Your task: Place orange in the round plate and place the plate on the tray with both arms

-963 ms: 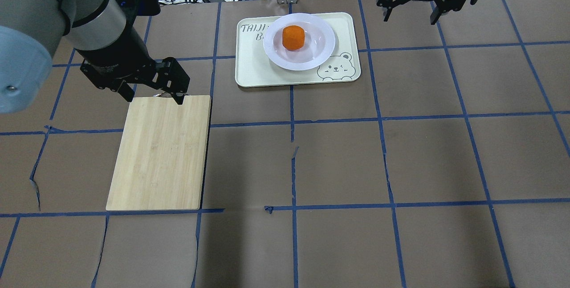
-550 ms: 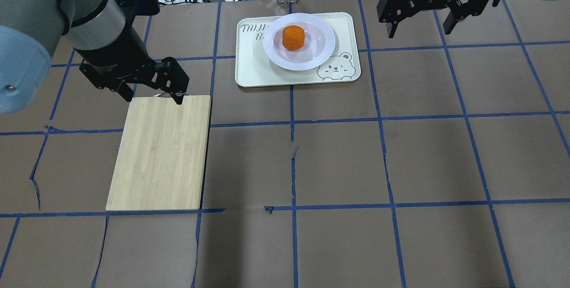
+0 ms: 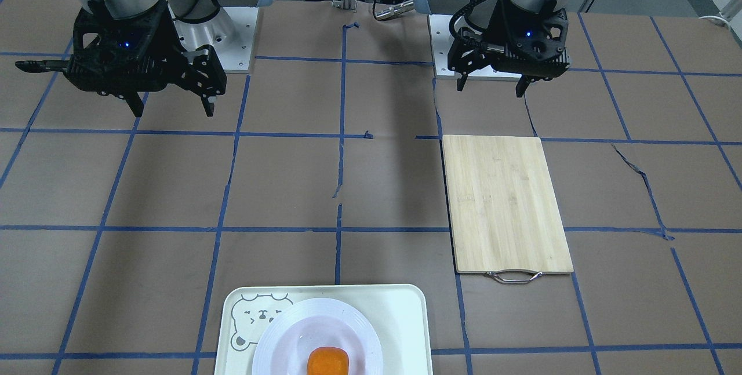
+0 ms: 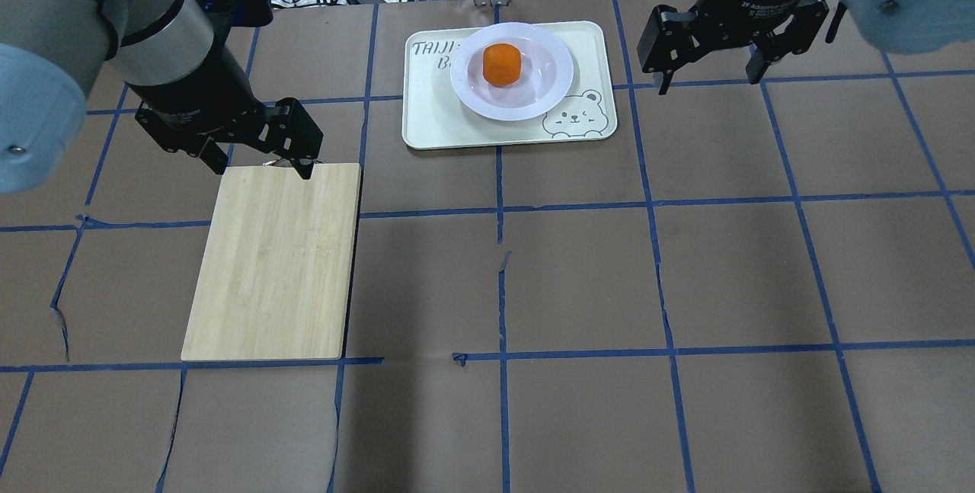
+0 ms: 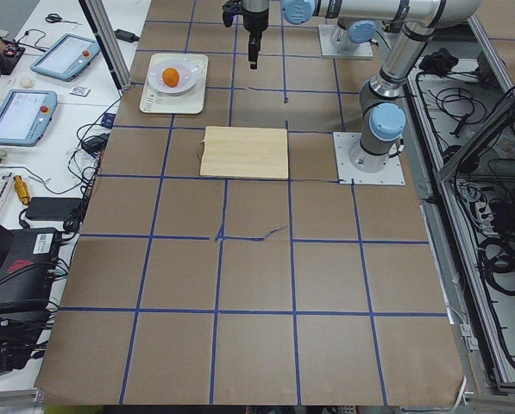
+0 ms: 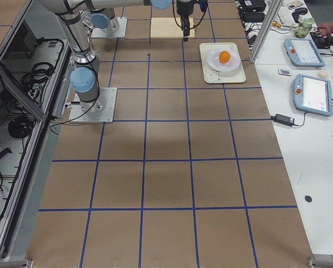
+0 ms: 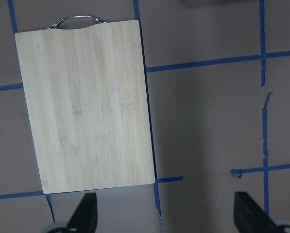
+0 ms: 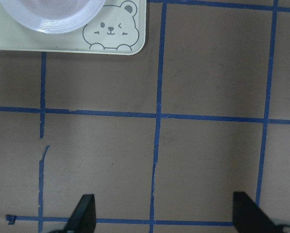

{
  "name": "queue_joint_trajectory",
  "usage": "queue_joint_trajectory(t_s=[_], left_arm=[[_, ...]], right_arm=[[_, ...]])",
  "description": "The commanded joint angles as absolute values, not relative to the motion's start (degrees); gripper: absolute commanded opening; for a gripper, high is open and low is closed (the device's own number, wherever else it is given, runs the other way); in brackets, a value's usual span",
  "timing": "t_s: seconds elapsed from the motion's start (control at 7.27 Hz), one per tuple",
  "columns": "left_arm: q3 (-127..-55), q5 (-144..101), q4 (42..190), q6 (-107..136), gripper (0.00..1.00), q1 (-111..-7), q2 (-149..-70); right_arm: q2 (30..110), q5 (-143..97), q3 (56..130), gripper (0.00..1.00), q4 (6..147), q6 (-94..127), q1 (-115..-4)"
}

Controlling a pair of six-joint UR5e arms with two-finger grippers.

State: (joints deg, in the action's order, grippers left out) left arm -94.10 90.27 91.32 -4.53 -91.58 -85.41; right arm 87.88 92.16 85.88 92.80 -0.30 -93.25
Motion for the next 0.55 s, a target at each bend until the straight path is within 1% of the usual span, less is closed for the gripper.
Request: queue_joint_trajectory(t_s=[0.0,0.41], left_arm=[[-94.13,90.26,91.32,-4.48,1.00,-91.58,-85.43],[-93.96,90.44,91.32,-4.66,1.00,-91.41,-85.43]], right_arm=[[87.89,92.11,86.57,1.00,95.09,-0.09,-93.25],[88.15,92.29,86.57,1.00,96.24,0.96,-92.99]])
